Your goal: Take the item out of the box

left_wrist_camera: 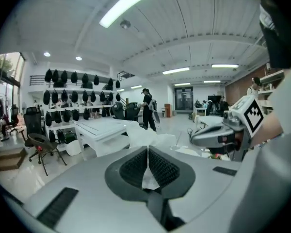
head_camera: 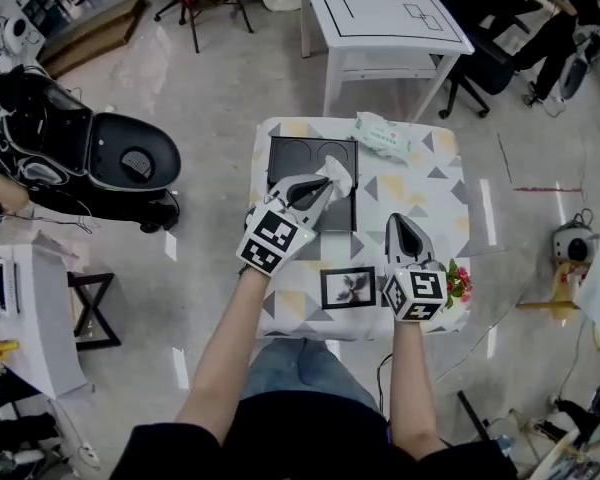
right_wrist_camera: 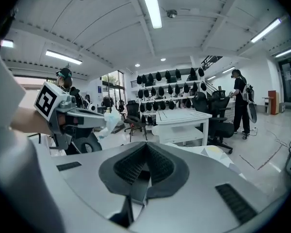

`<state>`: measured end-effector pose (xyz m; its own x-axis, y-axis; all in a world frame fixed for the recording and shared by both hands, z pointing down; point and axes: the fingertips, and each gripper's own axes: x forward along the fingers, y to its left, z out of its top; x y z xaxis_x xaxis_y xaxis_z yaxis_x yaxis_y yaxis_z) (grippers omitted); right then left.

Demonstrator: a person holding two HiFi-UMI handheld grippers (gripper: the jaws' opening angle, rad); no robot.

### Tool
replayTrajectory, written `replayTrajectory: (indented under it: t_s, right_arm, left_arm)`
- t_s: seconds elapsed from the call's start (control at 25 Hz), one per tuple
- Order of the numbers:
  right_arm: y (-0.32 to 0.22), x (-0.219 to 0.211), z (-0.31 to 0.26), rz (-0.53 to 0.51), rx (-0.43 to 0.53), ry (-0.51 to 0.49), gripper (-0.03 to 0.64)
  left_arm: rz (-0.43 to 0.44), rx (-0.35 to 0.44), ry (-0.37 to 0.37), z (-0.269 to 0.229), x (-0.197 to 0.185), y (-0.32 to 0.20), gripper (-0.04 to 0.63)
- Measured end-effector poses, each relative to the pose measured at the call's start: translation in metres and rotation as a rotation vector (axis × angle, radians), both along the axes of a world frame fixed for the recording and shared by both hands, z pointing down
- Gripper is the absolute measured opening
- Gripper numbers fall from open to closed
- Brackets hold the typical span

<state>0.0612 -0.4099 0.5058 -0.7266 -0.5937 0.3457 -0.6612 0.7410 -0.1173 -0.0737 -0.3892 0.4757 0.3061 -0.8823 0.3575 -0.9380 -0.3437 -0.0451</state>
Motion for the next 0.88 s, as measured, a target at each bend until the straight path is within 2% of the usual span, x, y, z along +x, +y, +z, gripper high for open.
replayTrajectory:
  t_s: [0.16,0.36,0.64,0.88]
  right_arm:
    - [0.016,0.005,-0.023,0.024,0.048,-0.039,0.002]
    - [0.036,0.010,-0.054,0.049,0.125,-0.082,0.002]
    - [0.058,0.018,-0.082,0.068,0.203,-0.117,0.002]
    - [0.071,0.024,-0.094,0.074,0.240,-0.127,0.002]
  left_arm:
    - [-0.092,0.121,0.040,-0.039,-0.016,0.026,0.025]
    - [-0.164,0.212,0.036,-0.067,-0.028,0.061,0.025]
    - [-0.227,0.260,0.084,-0.071,-0.031,0.108,0.025]
    - [-0.241,0.280,0.078,-0.071,-0.030,0.126,0.025]
